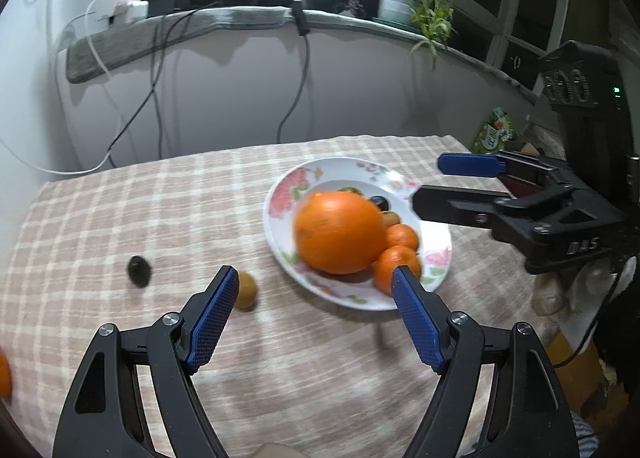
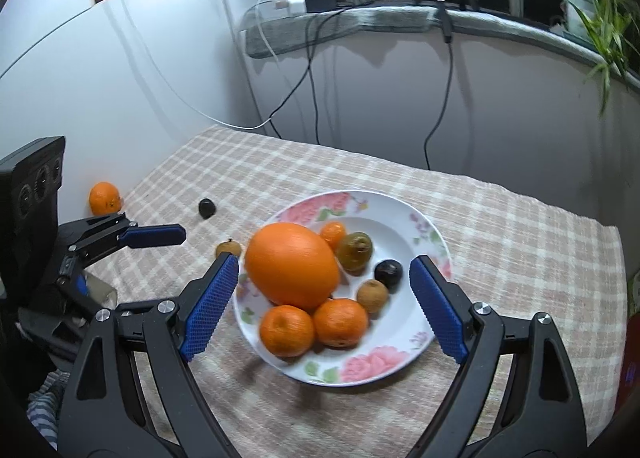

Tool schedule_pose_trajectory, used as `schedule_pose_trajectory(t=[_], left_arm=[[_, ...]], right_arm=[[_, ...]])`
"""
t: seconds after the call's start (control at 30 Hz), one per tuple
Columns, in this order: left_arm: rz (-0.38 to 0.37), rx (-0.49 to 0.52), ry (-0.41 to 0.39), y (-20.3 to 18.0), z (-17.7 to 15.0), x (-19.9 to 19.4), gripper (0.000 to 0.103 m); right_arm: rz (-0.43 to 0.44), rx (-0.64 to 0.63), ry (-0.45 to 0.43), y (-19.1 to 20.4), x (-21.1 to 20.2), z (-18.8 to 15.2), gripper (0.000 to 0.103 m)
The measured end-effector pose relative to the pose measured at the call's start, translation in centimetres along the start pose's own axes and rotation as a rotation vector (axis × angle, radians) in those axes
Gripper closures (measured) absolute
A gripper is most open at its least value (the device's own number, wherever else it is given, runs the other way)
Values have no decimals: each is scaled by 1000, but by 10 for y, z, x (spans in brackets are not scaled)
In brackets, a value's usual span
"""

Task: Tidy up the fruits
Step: 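Move the right tool to a brown longan while the left tool reaches a black plum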

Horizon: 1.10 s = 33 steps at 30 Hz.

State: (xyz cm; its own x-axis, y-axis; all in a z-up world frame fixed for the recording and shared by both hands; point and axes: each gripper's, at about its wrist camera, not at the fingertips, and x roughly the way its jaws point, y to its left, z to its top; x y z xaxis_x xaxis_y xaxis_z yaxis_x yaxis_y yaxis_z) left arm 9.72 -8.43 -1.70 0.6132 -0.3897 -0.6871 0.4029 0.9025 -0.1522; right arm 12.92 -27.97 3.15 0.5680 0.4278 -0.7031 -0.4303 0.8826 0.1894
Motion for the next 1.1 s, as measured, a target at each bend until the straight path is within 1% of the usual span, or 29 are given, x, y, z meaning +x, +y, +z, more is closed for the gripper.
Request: schedule_pose_trajectory(t=[0.23, 0.4, 0.5, 0.53, 0.57, 0.6, 0.63, 0.67, 0.73, 0.8, 0.83, 0.97, 1.1], left_arm=[[44, -48, -2, 41, -8, -8, 24], [73, -89, 2, 72, -14, -10, 24], [67, -122, 5, 89, -16, -9, 26], [67, -130, 6, 93, -17, -9, 26], [64, -139, 10, 98, -17, -7, 31], [62, -145, 14, 102, -18, -6, 36], [58, -153, 18, 106, -19, -5, 37], [55, -160, 22, 110, -19, -3, 37], [47, -174, 33, 116, -19, 1, 41], [42, -185, 42, 121, -18, 7, 47], [38, -188, 46, 124, -18, 9, 48], [34, -186, 56, 130, -15, 17, 51], [30, -187, 65, 135, -12, 25, 55]], right_arm=[[52, -28, -14, 28, -3, 1, 13], [89, -102, 14, 57, 5, -2, 13], [113, -148, 33, 74, 13, -3, 13], [122, -162, 44, 79, 17, -3, 15], [126, -170, 51, 82, 19, -4, 17], [129, -184, 65, 87, 24, -4, 23], [127, -203, 85, 93, 30, -4, 30], [127, -217, 97, 96, 35, -4, 33], [129, -250, 128, 103, 46, -3, 43], [124, -285, 163, 107, 58, -1, 49], [117, -305, 179, 109, 64, 1, 52], [96, -405, 254, 121, 85, 6, 55], [53, -510, 320, 131, 105, 7, 59]])
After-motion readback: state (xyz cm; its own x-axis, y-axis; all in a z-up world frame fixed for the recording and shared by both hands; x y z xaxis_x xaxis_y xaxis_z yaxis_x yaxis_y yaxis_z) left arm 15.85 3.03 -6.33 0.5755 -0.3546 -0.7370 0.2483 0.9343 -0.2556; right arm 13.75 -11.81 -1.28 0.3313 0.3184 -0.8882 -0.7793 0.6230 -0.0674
